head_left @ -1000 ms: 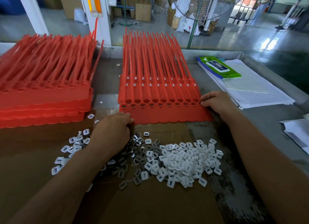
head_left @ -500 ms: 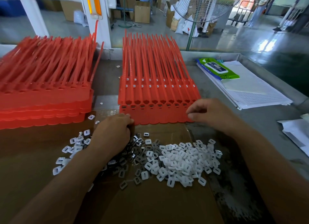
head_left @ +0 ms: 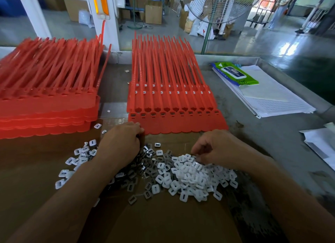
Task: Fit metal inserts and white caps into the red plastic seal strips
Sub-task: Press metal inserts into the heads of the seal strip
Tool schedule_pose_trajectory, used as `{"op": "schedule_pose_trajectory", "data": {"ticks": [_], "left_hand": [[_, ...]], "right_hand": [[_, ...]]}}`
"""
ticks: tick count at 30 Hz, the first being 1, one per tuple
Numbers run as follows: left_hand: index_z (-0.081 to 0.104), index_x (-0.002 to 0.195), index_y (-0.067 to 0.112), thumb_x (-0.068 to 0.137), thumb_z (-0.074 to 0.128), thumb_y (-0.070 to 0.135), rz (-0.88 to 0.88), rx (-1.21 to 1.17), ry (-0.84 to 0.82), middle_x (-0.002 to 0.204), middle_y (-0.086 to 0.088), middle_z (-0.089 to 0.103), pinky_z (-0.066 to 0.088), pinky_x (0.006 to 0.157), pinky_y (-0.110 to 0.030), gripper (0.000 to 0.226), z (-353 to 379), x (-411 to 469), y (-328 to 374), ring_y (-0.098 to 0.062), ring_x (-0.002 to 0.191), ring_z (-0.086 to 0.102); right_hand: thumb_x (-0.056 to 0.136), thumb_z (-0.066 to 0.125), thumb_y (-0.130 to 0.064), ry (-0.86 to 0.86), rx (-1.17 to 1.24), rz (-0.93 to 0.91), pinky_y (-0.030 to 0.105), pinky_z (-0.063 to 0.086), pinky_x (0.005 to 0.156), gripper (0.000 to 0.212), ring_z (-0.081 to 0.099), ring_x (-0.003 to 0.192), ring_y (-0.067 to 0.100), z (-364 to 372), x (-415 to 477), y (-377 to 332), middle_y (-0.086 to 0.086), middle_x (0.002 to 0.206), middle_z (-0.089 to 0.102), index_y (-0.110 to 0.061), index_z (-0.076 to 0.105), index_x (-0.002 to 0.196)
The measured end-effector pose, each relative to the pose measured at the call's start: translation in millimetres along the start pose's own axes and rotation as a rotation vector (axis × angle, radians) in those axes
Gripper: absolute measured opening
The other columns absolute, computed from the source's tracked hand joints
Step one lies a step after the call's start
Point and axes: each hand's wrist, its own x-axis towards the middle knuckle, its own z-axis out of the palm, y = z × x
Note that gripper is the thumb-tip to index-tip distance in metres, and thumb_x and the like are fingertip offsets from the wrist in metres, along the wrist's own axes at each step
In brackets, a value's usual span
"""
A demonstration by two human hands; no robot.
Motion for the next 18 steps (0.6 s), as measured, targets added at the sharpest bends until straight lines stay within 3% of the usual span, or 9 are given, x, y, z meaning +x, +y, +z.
{"op": "schedule_pose_trajectory", "data": {"ticks": [6, 11, 18], "left_hand": [[0.056, 0.122, 0.017, 0.083, 0.043, 0.004, -0.003, -0.008, 0.0, 0.136, 0.003, 0.047, 0.028, 0.104, -0.027, 0.042, 0.2, 0.3, -0.2, -0.014, 0.126, 0.041], [0.056, 0.122, 0.018, 0.084, 0.043, 0.005, -0.007, -0.006, 0.004, 0.136, 0.004, 0.047, 0.028, 0.104, -0.027, 0.042, 0.9, 0.7, -0.2, -0.014, 0.126, 0.041], [0.055, 0.122, 0.018, 0.084, 0.043, 0.005, 0.004, 0.012, -0.008, 0.137, 0.003, 0.046, 0.029, 0.103, -0.028, 0.043, 0.1, 0.9, 1.0, -0.015, 0.125, 0.041]], "right_hand": [[0.081, 0.068, -0.022, 0.028, 0.042, -0.018, 0.001, 0.04, 0.057, 0.006, 0.055, 0.066, -0.016, 1.1, -0.4, 0.7, -0.022, 0.067, 0.059, -0.027, 0.071, 0.084], [0.082, 0.067, -0.019, 0.08, 0.074, -0.054, 0.001, 0.039, 0.058, 0.013, 0.055, 0.064, -0.015, -2.3, 0.3, 1.0, -0.022, 0.063, 0.059, -0.029, 0.068, 0.074], [0.081, 0.067, -0.019, 0.179, 0.146, -0.089, 0.006, 0.045, 0.061, 0.016, 0.058, 0.065, -0.009, -14.1, 18.8, -14.1, -0.015, 0.071, 0.063, -0.032, 0.062, 0.074]]}}
